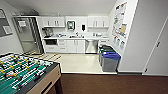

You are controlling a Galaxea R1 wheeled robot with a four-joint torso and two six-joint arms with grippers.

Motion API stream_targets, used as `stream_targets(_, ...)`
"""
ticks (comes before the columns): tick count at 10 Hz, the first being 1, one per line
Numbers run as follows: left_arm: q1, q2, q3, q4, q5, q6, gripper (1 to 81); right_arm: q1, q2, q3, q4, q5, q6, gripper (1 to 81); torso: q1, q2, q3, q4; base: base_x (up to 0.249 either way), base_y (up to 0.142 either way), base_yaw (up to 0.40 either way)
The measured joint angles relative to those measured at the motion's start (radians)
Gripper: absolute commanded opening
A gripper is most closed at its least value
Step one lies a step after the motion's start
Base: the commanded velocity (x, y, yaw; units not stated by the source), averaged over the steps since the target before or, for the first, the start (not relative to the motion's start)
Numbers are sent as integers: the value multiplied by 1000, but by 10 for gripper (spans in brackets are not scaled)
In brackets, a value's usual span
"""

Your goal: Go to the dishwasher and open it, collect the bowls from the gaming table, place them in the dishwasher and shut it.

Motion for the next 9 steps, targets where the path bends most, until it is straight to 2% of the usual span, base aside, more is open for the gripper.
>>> stream_targets(9,8,0,5,0,-3,0,811,-5,4,0,0,2,0,811,0,0,0,0,120,0,0)
